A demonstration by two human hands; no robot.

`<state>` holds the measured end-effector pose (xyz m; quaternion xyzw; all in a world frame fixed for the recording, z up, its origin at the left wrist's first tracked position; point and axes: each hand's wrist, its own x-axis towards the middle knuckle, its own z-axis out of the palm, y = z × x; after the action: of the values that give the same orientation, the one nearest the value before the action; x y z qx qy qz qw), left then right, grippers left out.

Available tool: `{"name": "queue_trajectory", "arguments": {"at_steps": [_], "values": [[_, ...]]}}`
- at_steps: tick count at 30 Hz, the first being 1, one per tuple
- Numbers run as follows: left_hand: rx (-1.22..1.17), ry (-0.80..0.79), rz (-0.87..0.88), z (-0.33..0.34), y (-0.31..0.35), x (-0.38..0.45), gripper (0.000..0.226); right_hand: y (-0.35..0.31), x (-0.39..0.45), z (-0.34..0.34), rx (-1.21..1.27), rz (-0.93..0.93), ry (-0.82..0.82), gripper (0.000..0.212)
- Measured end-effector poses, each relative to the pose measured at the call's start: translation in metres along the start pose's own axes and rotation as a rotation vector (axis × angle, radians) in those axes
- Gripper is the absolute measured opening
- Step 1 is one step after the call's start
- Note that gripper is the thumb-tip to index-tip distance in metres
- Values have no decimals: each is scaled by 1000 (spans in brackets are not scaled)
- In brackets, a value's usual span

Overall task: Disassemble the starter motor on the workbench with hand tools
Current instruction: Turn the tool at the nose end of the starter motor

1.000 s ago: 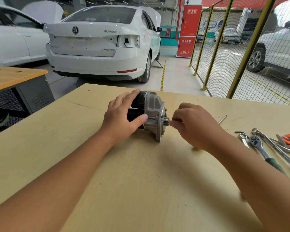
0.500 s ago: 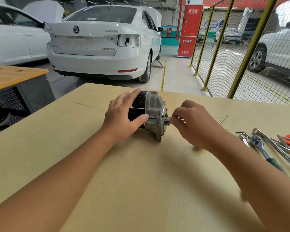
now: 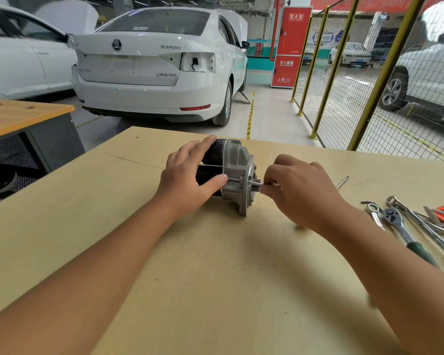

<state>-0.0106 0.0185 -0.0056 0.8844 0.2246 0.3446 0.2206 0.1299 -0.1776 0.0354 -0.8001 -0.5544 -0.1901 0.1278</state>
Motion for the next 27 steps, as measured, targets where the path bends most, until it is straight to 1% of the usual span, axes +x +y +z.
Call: {"name": "queue_trajectory", "arguments": {"at_steps": [3, 5, 8, 12, 14, 17, 19, 24, 27], "values": [[1, -2, -1, 0, 0, 0, 85, -1, 0, -1, 12, 18, -24, 18], [-5, -1, 1, -1, 0, 0, 84, -2, 0, -1, 63, 24, -49, 17], [-6, 0, 0, -1, 0, -1, 84, 0, 0, 1, 128, 7, -68, 23], [-4, -2, 0, 0, -1, -1, 83, 3, 1, 2, 132, 9, -71, 25], [-1, -2, 1, 0, -1, -1, 83, 2, 2, 3, 88, 9, -76, 25], [2, -3, -2, 0, -1, 0, 84, 1, 1, 3, -10, 6, -45, 22], [3, -3, 1, 0, -1, 0, 84, 2, 1, 2, -16, 9, -29, 19], [0, -5, -4, 0, 0, 0, 85, 0, 0, 0, 58, 33, 6, 12], [4, -10, -8, -1, 0, -1, 85, 0, 0, 0, 132, 28, 1, 15]]}}
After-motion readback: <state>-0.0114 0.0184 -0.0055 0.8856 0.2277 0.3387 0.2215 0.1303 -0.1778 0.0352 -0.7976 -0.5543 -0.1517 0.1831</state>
